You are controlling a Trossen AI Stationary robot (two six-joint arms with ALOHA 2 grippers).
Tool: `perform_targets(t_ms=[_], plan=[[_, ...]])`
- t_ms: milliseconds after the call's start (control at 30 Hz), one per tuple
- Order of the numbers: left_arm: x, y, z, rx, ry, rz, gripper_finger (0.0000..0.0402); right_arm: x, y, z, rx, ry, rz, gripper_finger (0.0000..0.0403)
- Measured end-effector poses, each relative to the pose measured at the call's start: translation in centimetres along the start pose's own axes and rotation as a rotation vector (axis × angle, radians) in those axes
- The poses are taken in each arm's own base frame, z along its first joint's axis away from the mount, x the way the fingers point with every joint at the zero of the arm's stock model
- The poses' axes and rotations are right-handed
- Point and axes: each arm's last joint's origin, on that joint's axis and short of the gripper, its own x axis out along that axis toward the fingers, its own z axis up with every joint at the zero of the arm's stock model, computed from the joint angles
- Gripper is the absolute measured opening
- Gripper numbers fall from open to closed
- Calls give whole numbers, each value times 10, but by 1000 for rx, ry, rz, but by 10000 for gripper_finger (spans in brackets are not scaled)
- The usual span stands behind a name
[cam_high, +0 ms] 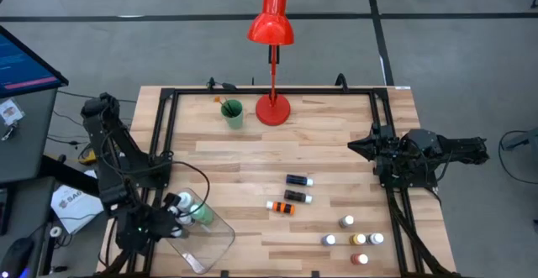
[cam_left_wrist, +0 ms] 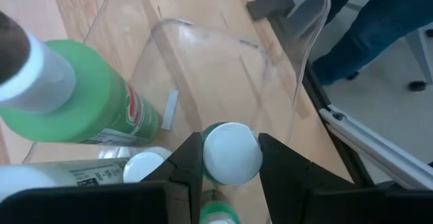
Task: Pick & Place Paint Supplies
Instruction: Put the green coloring bottle into the transparent bin
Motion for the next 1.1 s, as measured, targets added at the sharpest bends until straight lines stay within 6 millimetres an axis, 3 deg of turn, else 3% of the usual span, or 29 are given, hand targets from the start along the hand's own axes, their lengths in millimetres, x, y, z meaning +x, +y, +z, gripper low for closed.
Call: perform_targets(t_ms=[367,1100], plan=[[11,4,-13,7,62,-7,98,0,0,0,0,0,0,33],[14,5,-17,42,77,-6,105,0,0,0,0,0,0,33]])
